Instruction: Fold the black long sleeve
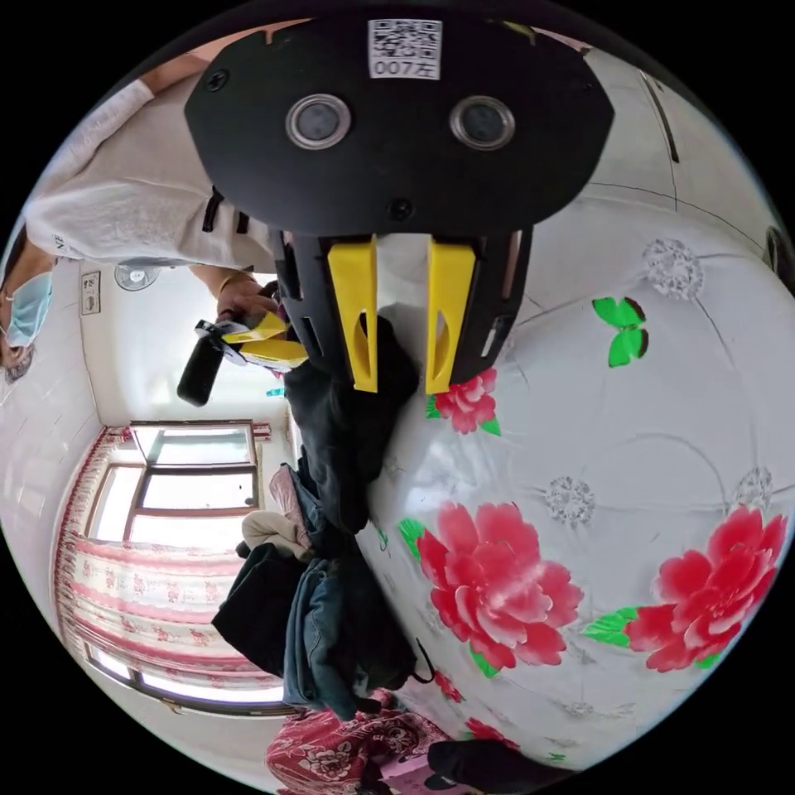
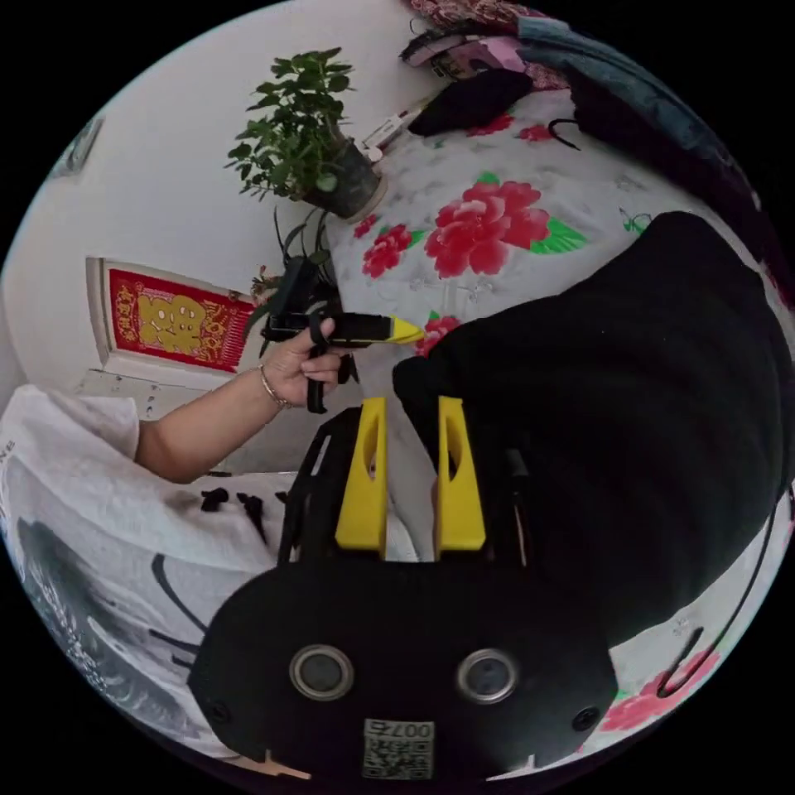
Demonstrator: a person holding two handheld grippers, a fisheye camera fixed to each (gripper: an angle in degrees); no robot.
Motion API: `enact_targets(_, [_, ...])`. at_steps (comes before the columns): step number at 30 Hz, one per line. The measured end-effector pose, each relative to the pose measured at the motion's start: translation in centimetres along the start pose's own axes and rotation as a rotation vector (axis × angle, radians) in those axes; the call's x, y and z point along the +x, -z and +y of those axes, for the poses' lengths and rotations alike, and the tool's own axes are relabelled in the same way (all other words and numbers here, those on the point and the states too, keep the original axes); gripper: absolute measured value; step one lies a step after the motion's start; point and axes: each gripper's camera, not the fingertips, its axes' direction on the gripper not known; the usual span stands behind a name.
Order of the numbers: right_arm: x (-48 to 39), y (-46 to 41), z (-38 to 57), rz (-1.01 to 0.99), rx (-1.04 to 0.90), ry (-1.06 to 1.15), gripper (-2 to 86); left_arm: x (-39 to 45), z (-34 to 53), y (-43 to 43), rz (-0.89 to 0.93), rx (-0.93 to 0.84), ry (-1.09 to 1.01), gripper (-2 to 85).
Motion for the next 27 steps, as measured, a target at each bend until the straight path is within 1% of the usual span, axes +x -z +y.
enact_targets(1, [-0.6,2.6,1.1,-0.056,0.108,0.023,10.4,0.9,-0.3,-0.6,0.003,-0.003,-0.032,9.0])
enact_targets(2, [-0.9,5.4,2.6,-0.062,0.227,0.028,11.2,2.0,-0.9,-1.5,0.007,-0.006,-0.07,9.6])
enact_targets(3, [-0.9,6.7,3.5,-0.043,0.286,0.018,11.6,2.7,-1.3,-2.1,0.01,-0.012,-0.09,9.9])
enact_targets(4, [-0.4,9.1,5.6,0.018,0.396,-0.034,12.2,3.9,-2.3,-3.5,0.013,-0.032,-0.13,10.8])
enact_targets(5, [0.9,10.9,7.7,0.085,0.475,-0.134,13.0,5.1,-3.3,-5.3,0.013,-0.056,-0.169,11.5])
enact_targets(6, [1.7,11.6,8.8,0.112,0.503,-0.187,13.3,5.7,-3.9,-6.3,0.012,-0.071,-0.187,11.8])
enact_targets(7, [3.7,12.5,11.0,0.145,0.535,-0.303,14.0,6.6,-5.1,-8.7,0.009,-0.11,-0.22,12.5])
enact_targets(8, [6.1,12.8,13.0,0.127,0.542,-0.434,14.6,7.3,-6.3,-11.4,0.008,-0.158,-0.246,13.3])
enact_targets(9, [7.3,12.8,14.0,0.093,0.544,-0.491,14.9,7.5,-6.9,-12.9,0.006,-0.186,-0.257,13.5])
enact_targets(11, [11.1,11.6,16.6,-0.093,0.563,-0.641,15.3,7.9,-8.5,-19.8,-0.04,-0.324,-0.301,14.4])
enact_targets(13, [12.6,10.1,17.3,-0.192,0.562,-0.684,14.9,7.9,-9.0,-25.1,-0.028,-0.444,-0.312,14.0])
enact_targets(14, [13.0,9.1,17.5,-0.208,0.567,-0.684,14.5,8.0,-9.0,-27.9,0.031,-0.487,-0.303,13.4])
enact_targets(16, [13.4,8.9,18.5,-0.254,0.623,-0.663,13.8,9.0,-8.8,-31.0,0.02,-0.528,-0.318,12.7])
enact_targets(17, [13.7,9.2,19.2,-0.272,0.621,-0.654,13.3,10.0,-8.3,-32.7,0.0,-0.555,-0.341,12.0])
enact_targets(18, [13.9,9.4,19.6,-0.272,0.612,-0.65,13.1,10.6,-8.0,-33.6,-0.007,-0.57,-0.355,11.9])
enact_targets(21, [13.7,10.9,22.3,-0.232,0.613,-0.634,11.9,14.6,-5.8,-39.8,-0.059,-0.669,-0.436,11.2])
enact_targets(23, [13.2,12.2,26.4,-0.192,0.678,-0.685,11.4,18.5,-3.3,-46.9,-0.083,-0.773,-0.5,11.1])
enact_targets(24, [13.1,12.5,27.7,-0.184,0.7,-0.707,11.3,19.5,-2.7,-48.8,-0.082,-0.793,-0.515,11.1])
enact_targets(26, [12.4,13.9,33.6,-0.137,0.803,-0.808,11.5,23.6,0.1,-56.8,-0.067,-0.851,-0.567,11.1])
enact_targets(27, [12.2,14.2,35.1,-0.127,0.832,-0.836,11.6,24.8,0.8,-58.9,-0.065,-0.867,-0.588,11.1])
